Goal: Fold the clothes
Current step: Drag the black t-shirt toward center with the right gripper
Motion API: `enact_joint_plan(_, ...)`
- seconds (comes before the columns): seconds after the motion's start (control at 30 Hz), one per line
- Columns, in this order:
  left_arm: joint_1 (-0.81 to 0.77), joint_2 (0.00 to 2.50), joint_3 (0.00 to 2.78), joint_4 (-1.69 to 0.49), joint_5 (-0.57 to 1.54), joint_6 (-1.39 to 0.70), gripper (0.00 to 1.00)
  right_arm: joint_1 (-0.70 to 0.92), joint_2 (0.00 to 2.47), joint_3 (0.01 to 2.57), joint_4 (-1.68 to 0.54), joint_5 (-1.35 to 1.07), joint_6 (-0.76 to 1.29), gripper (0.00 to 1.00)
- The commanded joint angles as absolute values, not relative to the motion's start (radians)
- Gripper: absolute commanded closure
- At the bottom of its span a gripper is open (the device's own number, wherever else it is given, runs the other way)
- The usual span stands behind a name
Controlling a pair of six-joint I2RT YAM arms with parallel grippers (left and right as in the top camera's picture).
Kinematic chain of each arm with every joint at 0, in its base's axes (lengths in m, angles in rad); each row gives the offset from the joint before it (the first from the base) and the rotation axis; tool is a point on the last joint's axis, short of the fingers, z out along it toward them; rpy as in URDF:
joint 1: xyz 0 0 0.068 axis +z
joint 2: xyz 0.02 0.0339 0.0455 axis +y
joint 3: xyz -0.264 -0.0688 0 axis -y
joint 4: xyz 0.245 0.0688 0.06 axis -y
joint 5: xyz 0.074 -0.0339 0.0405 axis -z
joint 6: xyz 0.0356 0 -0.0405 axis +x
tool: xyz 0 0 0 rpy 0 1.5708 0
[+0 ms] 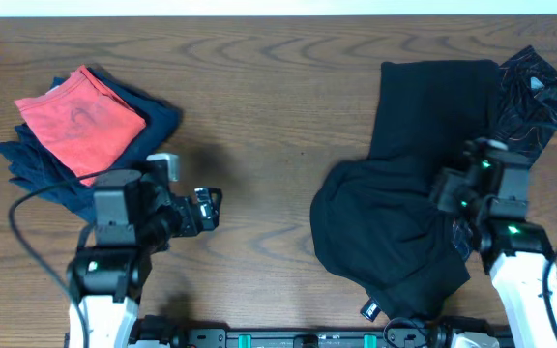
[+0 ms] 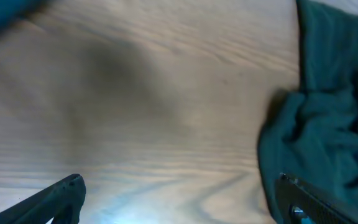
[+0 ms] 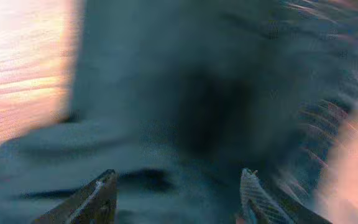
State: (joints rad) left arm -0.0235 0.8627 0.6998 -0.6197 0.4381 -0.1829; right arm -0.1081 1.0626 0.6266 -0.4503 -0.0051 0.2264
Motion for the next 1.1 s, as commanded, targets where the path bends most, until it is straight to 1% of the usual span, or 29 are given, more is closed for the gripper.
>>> enact_joint_plan(0.0,-0.087,0.951,0.721,-0.601,0.513,-0.233,0.02,-0.184,1.052,0.628,-0.508,0.162,0.303,0.37)
enact_joint_plan(0.17,-0.255,1.124,0.721,-0.5,0.513,-0.305,0.02,-0.292,1.055,0.628,-0.597,0.17,0.312,0.37)
enact_joint_plan(0.33,-0.438,1.312,0.721,-0.347,0.513,-0.407,0.02,-0.385,1.055,0.628,-0.648,0.184,0.326,0.36)
enact_joint_plan(0.5,-0.574,1.489,0.721,-0.197,0.513,-0.492,0.02,-0.413,1.055,0.628,-0.659,0.172,0.326,0.36)
enact_joint_plan(0.67,-0.665,1.632,0.721,-0.058,0.513,-0.543,0.01,-0.413,1.055,0.628,-0.659,0.168,0.326,0.35)
enact_joint_plan(0.7,-0.679,1.653,0.721,-0.035,0.513,-0.557,0.04,-0.412,1.055,0.628,-0.659,0.168,0.326,0.35)
enact_joint_plan(0.73,-0.689,1.668,0.721,-0.017,0.513,-0.564,0.16,-0.412,1.055,0.628,-0.659,0.168,0.326,0.35)
enact_joint_plan(0.77,-0.698,1.679,0.721,-0.001,0.513,-0.564,0.31,-0.413,1.055,0.627,-0.659,0.168,0.326,0.35)
enact_joint_plan(0.8,-0.705,1.684,0.721,0.011,0.513,-0.564,0.5,-0.412,1.056,0.627,-0.659,0.168,0.326,0.35)
enact_joint_plan(0.83,-0.709,1.685,0.721,0.019,0.513,-0.564,0.6,-0.412,1.058,0.627,-0.659,0.168,0.326,0.35)
enact_joint_plan(0.87,-0.712,1.685,0.721,0.027,0.513,-0.564,0.68,-0.413,1.062,0.627,-0.659,0.168,0.326,0.35)
enact_joint_plan(0.9,-0.714,1.685,0.721,0.034,0.513,-0.564,0.73,-0.412,1.066,0.627,-0.658,0.168,0.326,0.35)
enact_joint_plan(0.93,-0.713,1.683,0.721,0.036,0.513,-0.564,0.75,-0.413,1.071,0.627,-0.658,0.168,0.326,0.35)
enact_joint_plan(1.03,-0.713,1.683,0.721,0.039,0.513,-0.564,0.74,-0.413,1.089,0.627,-0.658,0.168,0.326,0.35)
enact_joint_plan(1.07,-0.713,1.683,0.721,0.039,0.514,-0.564,0.73,-0.412,1.093,0.627,-0.658,0.168,0.326,0.34)
